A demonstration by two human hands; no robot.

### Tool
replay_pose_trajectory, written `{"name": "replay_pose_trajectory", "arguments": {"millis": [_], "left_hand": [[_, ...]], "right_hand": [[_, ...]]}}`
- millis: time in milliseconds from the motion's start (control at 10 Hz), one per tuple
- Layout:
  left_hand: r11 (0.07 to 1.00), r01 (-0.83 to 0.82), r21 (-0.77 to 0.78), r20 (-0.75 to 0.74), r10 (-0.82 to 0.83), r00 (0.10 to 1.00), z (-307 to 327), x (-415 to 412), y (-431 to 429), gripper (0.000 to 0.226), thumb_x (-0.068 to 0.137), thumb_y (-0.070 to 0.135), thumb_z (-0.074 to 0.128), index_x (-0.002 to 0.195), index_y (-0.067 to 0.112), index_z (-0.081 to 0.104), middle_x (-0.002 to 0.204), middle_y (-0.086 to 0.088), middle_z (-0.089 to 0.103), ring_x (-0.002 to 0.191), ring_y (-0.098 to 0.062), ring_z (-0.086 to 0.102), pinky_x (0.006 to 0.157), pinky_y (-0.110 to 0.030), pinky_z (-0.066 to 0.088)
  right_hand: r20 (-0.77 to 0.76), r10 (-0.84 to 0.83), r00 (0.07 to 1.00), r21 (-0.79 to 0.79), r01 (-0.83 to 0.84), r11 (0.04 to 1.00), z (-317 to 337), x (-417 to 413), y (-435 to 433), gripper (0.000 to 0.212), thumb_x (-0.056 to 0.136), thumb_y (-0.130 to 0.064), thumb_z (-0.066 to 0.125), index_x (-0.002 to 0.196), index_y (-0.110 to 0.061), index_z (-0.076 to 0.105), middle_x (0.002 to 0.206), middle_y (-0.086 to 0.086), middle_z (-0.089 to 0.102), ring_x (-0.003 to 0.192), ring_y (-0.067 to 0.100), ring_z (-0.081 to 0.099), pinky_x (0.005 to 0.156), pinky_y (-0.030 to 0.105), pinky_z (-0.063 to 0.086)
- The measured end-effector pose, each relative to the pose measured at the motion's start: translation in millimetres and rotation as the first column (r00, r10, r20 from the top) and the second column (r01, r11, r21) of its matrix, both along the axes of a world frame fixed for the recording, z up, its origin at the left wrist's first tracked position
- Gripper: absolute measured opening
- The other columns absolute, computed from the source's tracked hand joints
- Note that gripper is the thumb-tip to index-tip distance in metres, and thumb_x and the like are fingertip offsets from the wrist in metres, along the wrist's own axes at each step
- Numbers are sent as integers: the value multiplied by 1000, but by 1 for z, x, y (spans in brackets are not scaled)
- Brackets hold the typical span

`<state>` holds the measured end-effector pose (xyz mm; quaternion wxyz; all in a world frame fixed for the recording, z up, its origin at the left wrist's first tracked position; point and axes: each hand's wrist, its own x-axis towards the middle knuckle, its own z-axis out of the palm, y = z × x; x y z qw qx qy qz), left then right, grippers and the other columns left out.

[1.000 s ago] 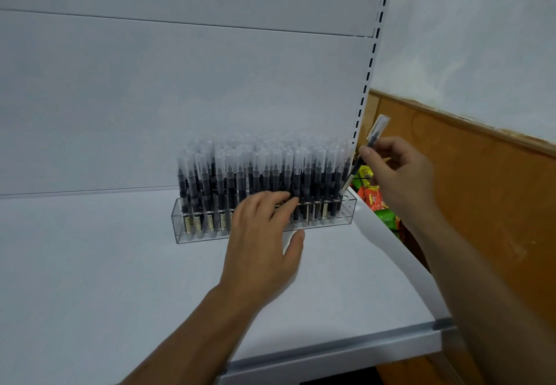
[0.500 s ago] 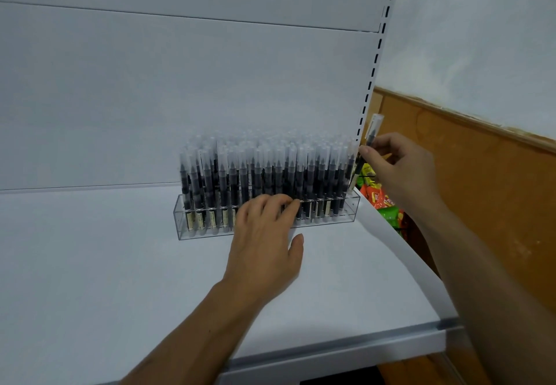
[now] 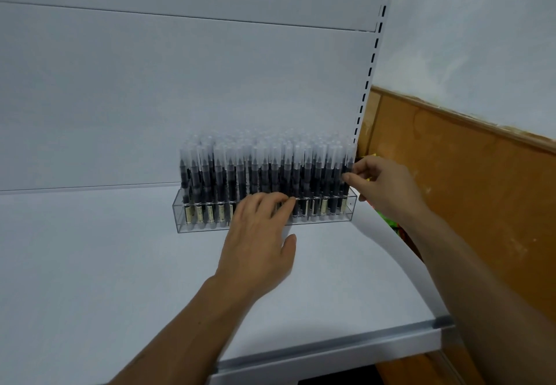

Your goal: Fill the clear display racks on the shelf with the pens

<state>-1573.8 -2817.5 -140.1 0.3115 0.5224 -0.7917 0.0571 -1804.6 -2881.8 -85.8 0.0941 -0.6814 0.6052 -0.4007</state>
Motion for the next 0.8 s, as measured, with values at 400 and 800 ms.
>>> {"name": "replay_pose_trajectory", "arguments": {"millis": [400, 800], "left_hand": [[1000, 2, -5, 40, -2, 999, -2, -1, 1, 57, 87, 34, 56, 140, 16, 47, 138, 3, 46, 130, -22, 34, 114, -40, 25], [999, 47, 28, -71, -45, 996, -3, 1, 4, 53, 89, 33, 53, 140, 21, 47, 140, 9, 43, 133, -13, 27, 114, -26, 9]], "right_hand": [[80, -21, 997, 5, 21, 1000, -5, 7, 7, 16, 90, -33, 69, 90, -18, 64, 81, -4, 64, 77, 22, 64, 71, 41, 56], [284, -49, 958, 35, 41, 999, -10, 8, 45, 28, 87, -31, 71, 113, -19, 67, 92, -14, 67, 78, 14, 66, 77, 46, 58]]}}
